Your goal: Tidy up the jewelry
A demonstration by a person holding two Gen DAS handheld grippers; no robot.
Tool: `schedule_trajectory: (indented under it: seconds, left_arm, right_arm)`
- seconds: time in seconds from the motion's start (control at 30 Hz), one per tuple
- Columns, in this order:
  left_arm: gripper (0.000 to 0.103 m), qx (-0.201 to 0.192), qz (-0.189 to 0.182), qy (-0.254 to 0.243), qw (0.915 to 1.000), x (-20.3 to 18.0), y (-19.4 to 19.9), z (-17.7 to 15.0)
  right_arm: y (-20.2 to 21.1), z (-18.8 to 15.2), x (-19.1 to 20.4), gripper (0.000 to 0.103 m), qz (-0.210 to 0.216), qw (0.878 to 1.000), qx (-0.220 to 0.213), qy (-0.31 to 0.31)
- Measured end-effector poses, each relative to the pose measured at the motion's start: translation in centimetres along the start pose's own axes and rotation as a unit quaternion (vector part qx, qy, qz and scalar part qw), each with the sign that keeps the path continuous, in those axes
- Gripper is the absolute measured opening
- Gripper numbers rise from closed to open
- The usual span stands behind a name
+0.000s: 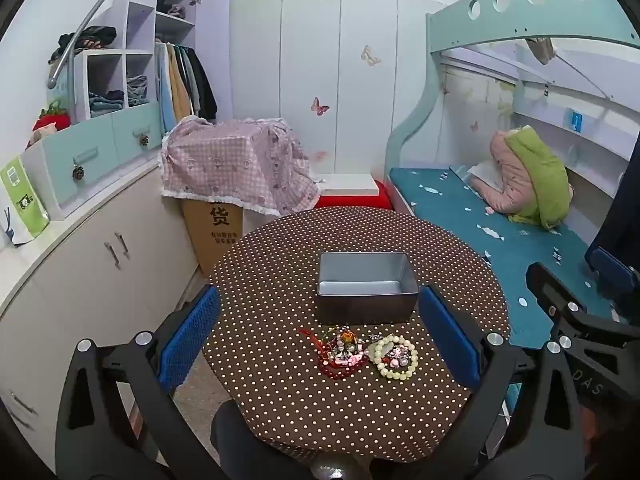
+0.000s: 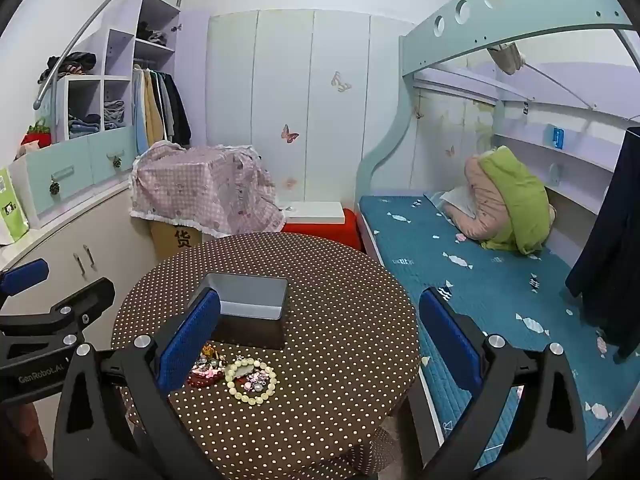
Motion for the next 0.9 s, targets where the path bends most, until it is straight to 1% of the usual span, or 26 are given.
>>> schedule_trajectory:
  seconds: [0.13, 0.23, 0.27, 0.3, 0.33, 0.53, 0.9]
  left_arm:
    - [0.098, -0.001, 0.008, -0.001, 1.0000, -0.6, 0.0, -0.4]
    - [0.098, -0.004, 0.009, 0.001, 1.0000, -0.8, 0.2, -0.7]
    - [0.098, 0.000, -0.002, -0.005, 1.0000, -1.0, -0.4, -0.4]
    - [0.098, 0.000, -0.002, -0.005, 1.0000, -1.2, -0.4, -0.4]
    - [0.098, 0.002, -0.005, -0.001, 1.0000, -0.4, -0.2, 0.1]
    - [0.098, 0.005, -0.013, -0.008, 0.9999, -0.4, -0.6, 1.0]
    - [0.098, 0.002, -0.024, -0.004, 0.9997, -0.1, -0.8, 0.7]
  right_arm:
    - [-0.3, -0.1, 0.3, 0.096, -0.002, 1.000, 0.003, 0.005]
    - [-0.2, -0.1, -0.4, 0.096, 0.001, 1.000, 0.000, 0.001]
    - [-0.2, 0.0, -0.4, 0.096, 0.001, 1.000, 0.000, 0.002]
    - [-0.7, -0.1, 0.0, 0.096, -0.001, 1.000, 0.001, 0.002]
    - [-0.7, 0.0, 0.0, 0.096, -0.002, 1.000, 0.001, 0.003]
    - [-1.3, 0.1, 0.2, 0.096, -0.008, 1.000, 0.004, 0.004]
    - [-1.6, 0.3, 0.5, 0.096, -0.010, 1.000, 0.008, 0.015]
Point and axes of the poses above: each gripper's, at about its wrist camera, not at the fingertips, and y roughly against the way its jaws point, x to its left, z to its top, the point moved 3 cm from there along -y, roughly the way its jaws point, and after that the axes turned 1 degree about z, right-handed, at the moved point
